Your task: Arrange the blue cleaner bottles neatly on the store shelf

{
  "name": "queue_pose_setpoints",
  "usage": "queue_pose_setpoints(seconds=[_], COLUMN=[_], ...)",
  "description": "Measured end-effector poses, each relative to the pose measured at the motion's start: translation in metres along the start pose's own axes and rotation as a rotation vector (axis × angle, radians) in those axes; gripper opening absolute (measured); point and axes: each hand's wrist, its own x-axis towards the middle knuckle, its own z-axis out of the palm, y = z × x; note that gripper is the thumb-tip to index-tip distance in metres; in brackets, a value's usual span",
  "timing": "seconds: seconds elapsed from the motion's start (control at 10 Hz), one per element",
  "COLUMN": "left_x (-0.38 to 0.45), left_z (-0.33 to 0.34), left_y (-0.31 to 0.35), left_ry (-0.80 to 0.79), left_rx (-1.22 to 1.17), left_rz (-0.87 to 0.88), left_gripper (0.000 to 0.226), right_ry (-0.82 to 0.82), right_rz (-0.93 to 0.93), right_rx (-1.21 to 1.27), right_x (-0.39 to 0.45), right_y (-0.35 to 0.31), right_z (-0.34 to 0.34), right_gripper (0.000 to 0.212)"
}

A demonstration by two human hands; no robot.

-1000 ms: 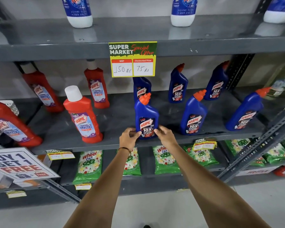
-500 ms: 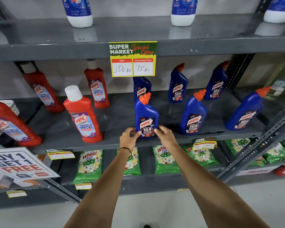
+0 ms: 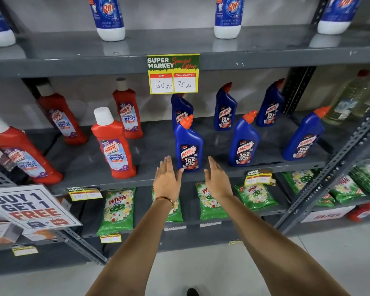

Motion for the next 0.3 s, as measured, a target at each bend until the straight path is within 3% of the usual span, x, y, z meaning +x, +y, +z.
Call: queue_pose_setpoints(seconds=[0.2, 0.3], left_x=[-0.006, -0.002], left_z=[-0.053, -0.085], left_y=[0.030, 0.053], left_ry=[0.286, 0.415], left_rx=[0.097, 0.123], left_rz=[0.307, 0.374], left_gripper=[0.067, 0.067], right_ry=[0.314, 0.456], right_rz=[-0.332, -0.410], right_rx=[-0.285, -0.334], right_x=[-0.017, -0.014], right_y=[-0.034, -0.061], right_z=[-0.034, -0.067], right_gripper=[0.054, 0.054])
